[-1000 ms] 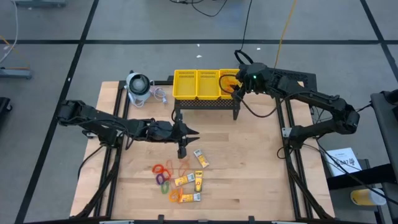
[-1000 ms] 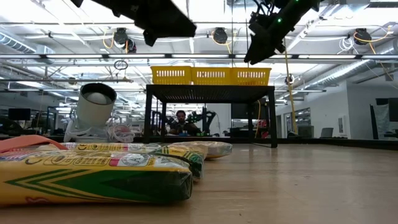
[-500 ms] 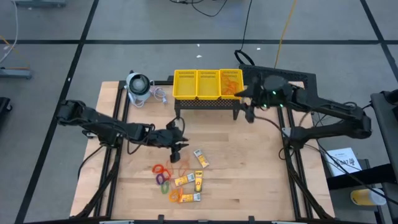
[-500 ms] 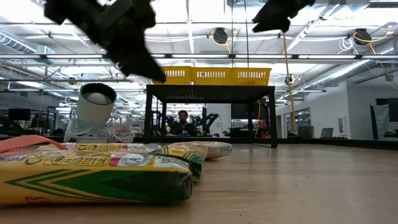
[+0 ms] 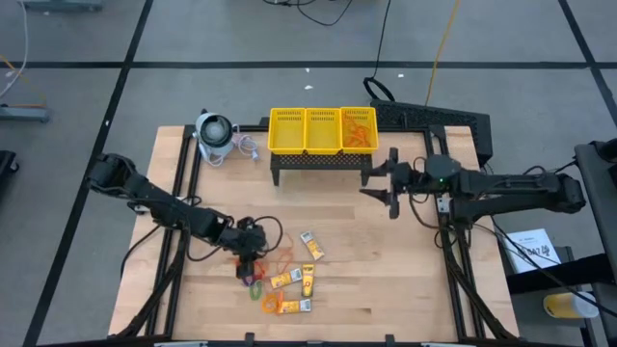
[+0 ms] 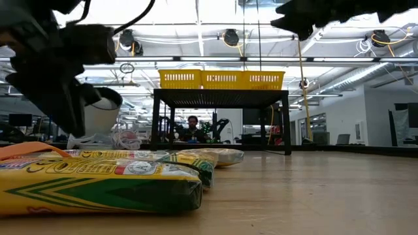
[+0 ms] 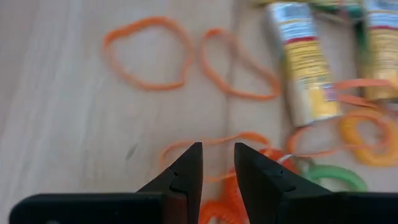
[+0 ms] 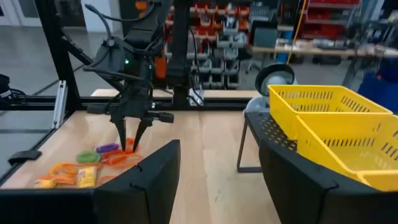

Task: Pick & Place Office Desk Supplies
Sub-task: Put the orange rubber band into the right yellow bin on the shelf

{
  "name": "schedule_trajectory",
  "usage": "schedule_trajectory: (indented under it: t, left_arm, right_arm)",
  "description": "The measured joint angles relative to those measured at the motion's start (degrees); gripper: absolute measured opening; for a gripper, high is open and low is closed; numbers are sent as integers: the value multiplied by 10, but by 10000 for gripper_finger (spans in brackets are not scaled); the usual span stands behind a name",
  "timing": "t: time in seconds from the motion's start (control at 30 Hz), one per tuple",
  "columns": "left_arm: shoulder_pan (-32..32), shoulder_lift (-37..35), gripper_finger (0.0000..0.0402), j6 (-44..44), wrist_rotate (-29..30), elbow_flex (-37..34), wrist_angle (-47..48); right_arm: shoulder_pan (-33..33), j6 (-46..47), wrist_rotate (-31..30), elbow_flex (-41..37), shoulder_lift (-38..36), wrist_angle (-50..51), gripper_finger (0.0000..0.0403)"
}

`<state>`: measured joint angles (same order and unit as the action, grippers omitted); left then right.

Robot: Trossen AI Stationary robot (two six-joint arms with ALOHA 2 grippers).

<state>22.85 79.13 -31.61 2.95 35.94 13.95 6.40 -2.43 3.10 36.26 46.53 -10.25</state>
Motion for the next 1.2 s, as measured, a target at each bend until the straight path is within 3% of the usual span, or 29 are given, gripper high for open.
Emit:
schedule_trajectory:
  t: [0.27,0.5,1.07,1.2]
  left_arm:
    - [2,5,99,-80,27,0,45]
    - [2,9,99,-90,37,0,22]
    - [9,104,98,-138,48,4,18]
    - [15,106,69,-133,64,3,36]
  right_arm:
    - [-2,-2,0,-75,0,-110,208]
    - [-2,-2,1,-77,-4,-114,208]
    - [-2,-4,1,-77,-11,-109,208]
    - [-1,-4,1,-77,-11,-109,208]
